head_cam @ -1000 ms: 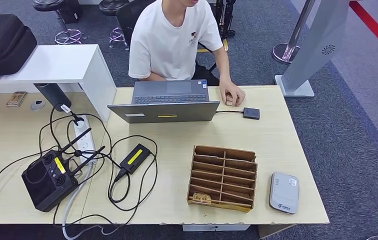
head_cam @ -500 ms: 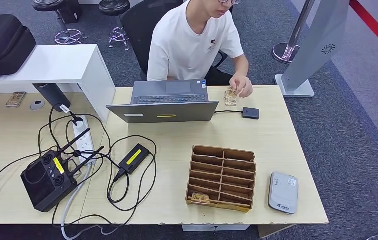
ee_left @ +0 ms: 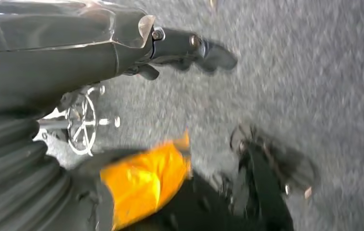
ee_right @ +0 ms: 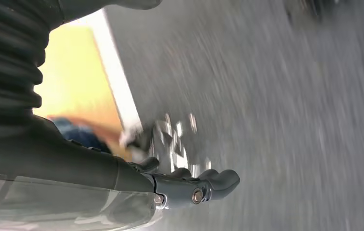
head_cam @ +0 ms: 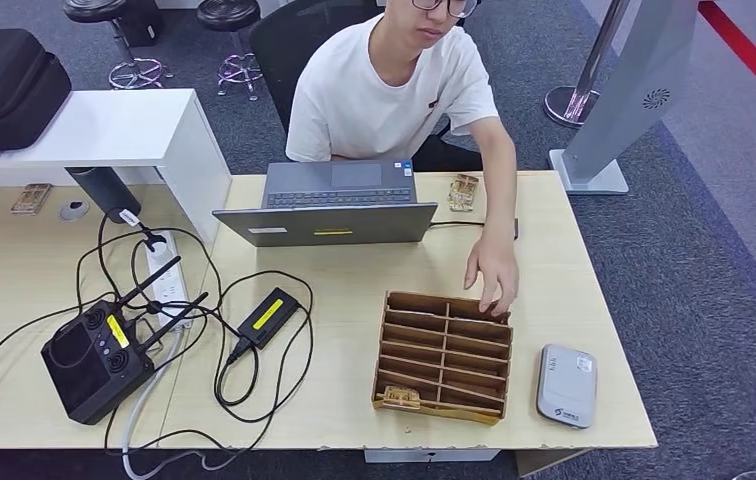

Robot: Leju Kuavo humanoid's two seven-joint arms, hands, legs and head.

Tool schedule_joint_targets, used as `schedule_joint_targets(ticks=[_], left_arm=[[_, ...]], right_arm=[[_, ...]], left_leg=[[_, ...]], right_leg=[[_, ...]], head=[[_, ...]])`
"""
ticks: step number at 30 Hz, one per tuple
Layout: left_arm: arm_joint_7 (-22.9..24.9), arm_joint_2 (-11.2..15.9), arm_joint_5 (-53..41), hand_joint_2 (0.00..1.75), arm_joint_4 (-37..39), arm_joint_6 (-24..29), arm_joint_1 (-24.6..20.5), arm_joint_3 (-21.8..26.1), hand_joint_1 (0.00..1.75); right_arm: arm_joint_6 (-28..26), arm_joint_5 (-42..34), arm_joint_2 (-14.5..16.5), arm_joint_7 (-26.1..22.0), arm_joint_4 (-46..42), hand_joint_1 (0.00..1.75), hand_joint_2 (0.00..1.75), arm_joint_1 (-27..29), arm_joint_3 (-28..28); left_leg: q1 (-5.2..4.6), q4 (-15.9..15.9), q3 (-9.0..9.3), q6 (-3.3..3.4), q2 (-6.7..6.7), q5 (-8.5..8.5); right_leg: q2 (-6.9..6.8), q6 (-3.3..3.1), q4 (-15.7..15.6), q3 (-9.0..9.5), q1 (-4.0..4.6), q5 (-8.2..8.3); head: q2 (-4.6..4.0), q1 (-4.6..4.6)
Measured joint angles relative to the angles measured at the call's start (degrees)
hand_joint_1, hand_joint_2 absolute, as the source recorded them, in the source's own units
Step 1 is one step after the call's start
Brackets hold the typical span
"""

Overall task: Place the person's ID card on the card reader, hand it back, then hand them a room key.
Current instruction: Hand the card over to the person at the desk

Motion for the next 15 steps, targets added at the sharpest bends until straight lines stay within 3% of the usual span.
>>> schedule_joint_targets(ticks=[3,5,7,9,12,15], left_arm=[[1.46,0.09,0.29,1.75,-0.82,-3.17,-0.33,-0.76,0.0],[1.88,0.18,0.5,0.87,-1.17,-4.34,-0.38,-1.01,0.0],[2.17,0.22,0.61,0.87,-1.37,-5.04,-0.39,-1.19,0.0],[2.62,0.22,0.61,1.75,-1.4,-5.31,-0.4,-1.39,0.0],[2.98,0.22,0.77,1.75,-1.42,-5.42,-0.44,-1.67,0.0],[2.73,0.22,1.17,1.75,-1.42,-4.76,-0.49,-1.76,0.0]], right_arm=[[4.9,-0.15,-0.03,-0.18,0.27,0.0,1.75,0.06,0.0],[6.33,-0.11,-0.03,-0.48,0.39,0.0,1.75,0.09,0.0],[7.55,0.04,-0.04,-0.75,0.44,0.0,1.75,0.12,0.02],[8.38,0.26,-0.05,-0.95,0.45,0.0,1.75,0.16,0.08],[8.63,0.71,-0.06,-1.12,0.45,0.0,1.75,0.2,0.2],[5.45,1.13,-0.14,-1.88,0.42,0.0,1.75,0.25,0.55]], left_leg=[[0.0,0.0,0.03,0.0,0.01,0.0],[0.01,-0.01,0.03,0.0,0.01,0.0],[0.02,-0.01,0.03,0.0,0.01,0.0],[0.02,-0.01,0.02,0.0,0.01,0.0],[0.01,-0.01,0.02,0.0,0.01,0.0],[0.01,-0.01,0.02,0.0,0.01,0.0]], right_leg=[[0.01,-0.01,0.01,-0.01,0.0,0.0],[0.01,-0.01,0.01,-0.02,0.01,-0.01],[0.01,-0.01,0.01,-0.02,0.02,-0.01],[0.01,-0.02,0.01,-0.02,0.02,-0.01],[0.01,-0.01,0.01,-0.02,0.01,-0.01],[0.01,-0.01,0.01,-0.01,0.01,-0.01]], head=[[0.0,-0.03],[0.0,-0.02],[0.0,-0.02],[0.0,-0.02],[0.0,-0.02],[0.0,-0.02]])
